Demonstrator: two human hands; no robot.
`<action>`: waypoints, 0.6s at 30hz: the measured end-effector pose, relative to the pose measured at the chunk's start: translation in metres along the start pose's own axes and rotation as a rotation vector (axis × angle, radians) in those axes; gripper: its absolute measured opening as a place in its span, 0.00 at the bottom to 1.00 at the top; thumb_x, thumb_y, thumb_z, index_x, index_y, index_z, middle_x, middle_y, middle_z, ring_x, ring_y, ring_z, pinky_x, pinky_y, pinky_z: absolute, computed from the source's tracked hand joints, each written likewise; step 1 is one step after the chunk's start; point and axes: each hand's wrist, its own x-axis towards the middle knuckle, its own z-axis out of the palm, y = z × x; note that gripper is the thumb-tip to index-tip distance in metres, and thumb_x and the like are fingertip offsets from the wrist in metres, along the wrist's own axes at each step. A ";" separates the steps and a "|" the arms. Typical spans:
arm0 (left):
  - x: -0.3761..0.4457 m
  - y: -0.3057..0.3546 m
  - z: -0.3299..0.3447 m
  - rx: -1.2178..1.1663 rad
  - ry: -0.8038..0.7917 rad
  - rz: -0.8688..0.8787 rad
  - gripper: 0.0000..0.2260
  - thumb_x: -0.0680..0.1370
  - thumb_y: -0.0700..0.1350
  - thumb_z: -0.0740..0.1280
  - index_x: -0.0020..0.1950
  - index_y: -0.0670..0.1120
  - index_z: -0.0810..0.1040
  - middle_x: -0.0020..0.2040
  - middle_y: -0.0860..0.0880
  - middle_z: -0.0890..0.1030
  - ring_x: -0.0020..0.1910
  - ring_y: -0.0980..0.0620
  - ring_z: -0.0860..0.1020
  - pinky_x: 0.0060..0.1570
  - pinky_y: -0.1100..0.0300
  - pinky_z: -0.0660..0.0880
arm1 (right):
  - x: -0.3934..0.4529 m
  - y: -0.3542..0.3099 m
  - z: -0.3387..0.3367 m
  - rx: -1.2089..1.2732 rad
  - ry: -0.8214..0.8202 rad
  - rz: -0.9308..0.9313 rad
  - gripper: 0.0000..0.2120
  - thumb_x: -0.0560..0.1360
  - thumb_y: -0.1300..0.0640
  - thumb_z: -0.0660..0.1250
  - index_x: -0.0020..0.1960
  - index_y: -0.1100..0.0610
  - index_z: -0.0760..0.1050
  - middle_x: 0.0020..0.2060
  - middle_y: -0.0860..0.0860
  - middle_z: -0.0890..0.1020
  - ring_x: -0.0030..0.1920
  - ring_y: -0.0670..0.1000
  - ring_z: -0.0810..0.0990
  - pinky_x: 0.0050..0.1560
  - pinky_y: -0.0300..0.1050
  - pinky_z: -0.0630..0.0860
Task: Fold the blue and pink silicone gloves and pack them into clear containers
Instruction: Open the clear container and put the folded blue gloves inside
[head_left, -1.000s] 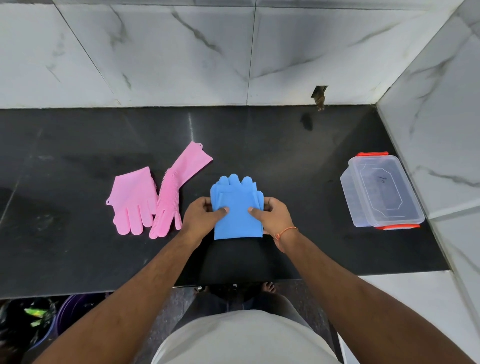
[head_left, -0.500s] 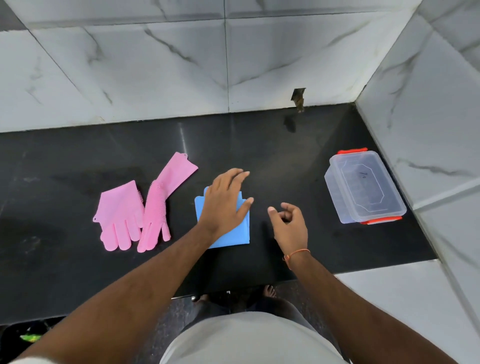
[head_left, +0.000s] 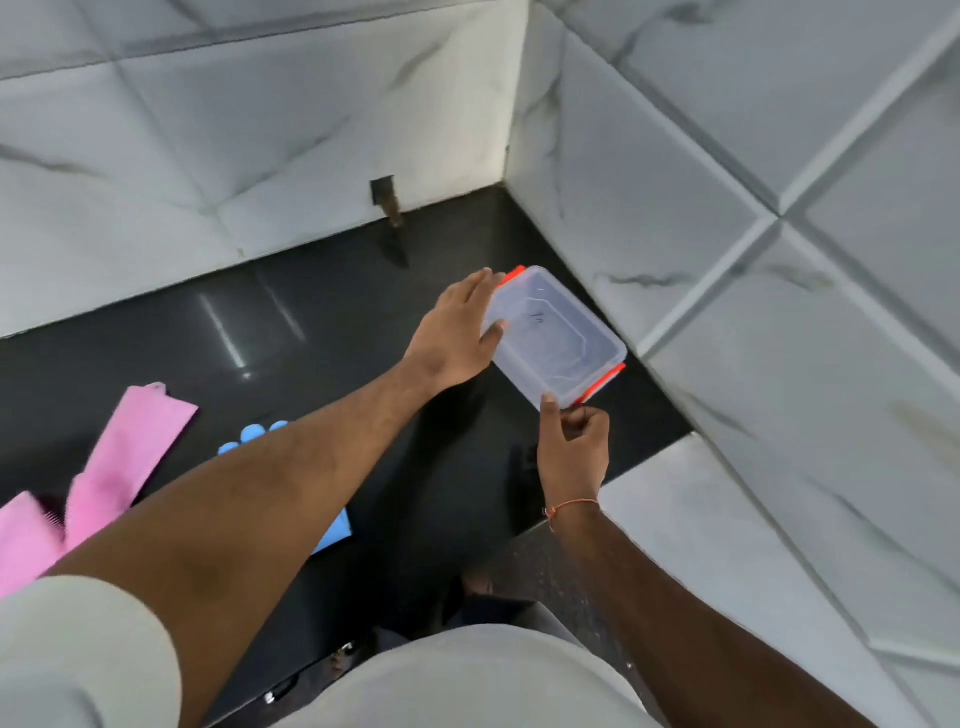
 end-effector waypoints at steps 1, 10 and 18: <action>0.011 0.006 0.006 -0.025 -0.012 -0.035 0.32 0.87 0.52 0.66 0.89 0.51 0.58 0.89 0.47 0.61 0.87 0.42 0.60 0.82 0.42 0.64 | 0.008 0.000 -0.005 0.006 0.023 0.003 0.18 0.75 0.33 0.71 0.46 0.46 0.70 0.35 0.44 0.77 0.33 0.42 0.78 0.38 0.41 0.75; 0.039 0.007 0.016 -0.320 0.002 -0.356 0.16 0.88 0.51 0.65 0.75 0.50 0.76 0.63 0.49 0.84 0.56 0.53 0.83 0.57 0.54 0.84 | 0.054 -0.003 -0.014 0.072 -0.021 0.055 0.14 0.77 0.37 0.73 0.53 0.41 0.70 0.48 0.46 0.83 0.48 0.52 0.86 0.52 0.55 0.88; -0.034 -0.033 -0.017 -0.299 0.154 -0.554 0.16 0.86 0.59 0.63 0.45 0.52 0.81 0.41 0.55 0.84 0.42 0.56 0.83 0.38 0.61 0.74 | 0.068 -0.019 0.007 0.085 -0.144 -0.042 0.07 0.80 0.42 0.72 0.56 0.40 0.78 0.48 0.41 0.86 0.48 0.45 0.86 0.52 0.51 0.88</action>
